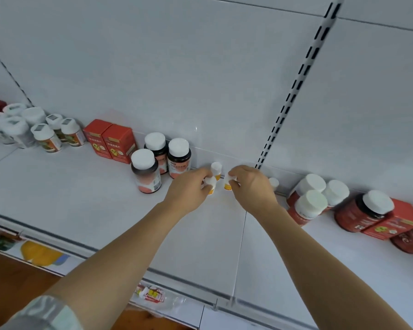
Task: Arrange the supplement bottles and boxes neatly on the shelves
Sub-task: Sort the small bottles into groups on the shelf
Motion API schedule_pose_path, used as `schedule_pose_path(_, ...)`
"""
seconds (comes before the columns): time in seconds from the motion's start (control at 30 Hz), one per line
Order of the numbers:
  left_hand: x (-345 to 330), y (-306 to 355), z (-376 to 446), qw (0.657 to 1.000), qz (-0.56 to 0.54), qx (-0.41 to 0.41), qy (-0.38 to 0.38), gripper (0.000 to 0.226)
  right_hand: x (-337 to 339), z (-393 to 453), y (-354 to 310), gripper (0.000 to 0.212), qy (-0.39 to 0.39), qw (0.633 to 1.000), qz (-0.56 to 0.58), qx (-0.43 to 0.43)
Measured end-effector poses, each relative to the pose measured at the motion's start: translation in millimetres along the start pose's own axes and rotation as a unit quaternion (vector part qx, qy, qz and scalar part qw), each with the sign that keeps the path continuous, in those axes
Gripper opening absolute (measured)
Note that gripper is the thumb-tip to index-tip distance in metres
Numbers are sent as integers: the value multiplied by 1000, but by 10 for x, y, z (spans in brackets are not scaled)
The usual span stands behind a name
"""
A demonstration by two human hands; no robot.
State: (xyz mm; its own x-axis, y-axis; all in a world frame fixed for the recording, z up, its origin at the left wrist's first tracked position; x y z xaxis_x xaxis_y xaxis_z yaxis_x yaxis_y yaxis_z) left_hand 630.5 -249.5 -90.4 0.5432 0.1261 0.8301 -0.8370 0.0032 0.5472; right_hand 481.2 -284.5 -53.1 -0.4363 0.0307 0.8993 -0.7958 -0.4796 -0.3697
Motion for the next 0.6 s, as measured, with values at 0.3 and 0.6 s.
schedule_pose_path(0.3, -53, 64, 148, 994, -3, -103, 34, 18, -178, 139, -48, 15, 14, 1000, -20, 17)
schedule_pose_path(0.6, 11, 172, 130, 979, 30, -192, 67, 10, -124, 136, -140, 13, 56, 995, -84, 14)
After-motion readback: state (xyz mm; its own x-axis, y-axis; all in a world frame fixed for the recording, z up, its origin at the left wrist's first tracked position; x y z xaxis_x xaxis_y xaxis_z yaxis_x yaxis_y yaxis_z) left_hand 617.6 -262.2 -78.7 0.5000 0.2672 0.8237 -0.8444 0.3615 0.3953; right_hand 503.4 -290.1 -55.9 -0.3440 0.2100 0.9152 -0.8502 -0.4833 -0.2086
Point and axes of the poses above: each hand's wrist, its own z-axis towards the middle knuckle, its own x-axis out of the back of the hand, y = z × x, the point moved 9 cm from there along z, towards the middle knuckle
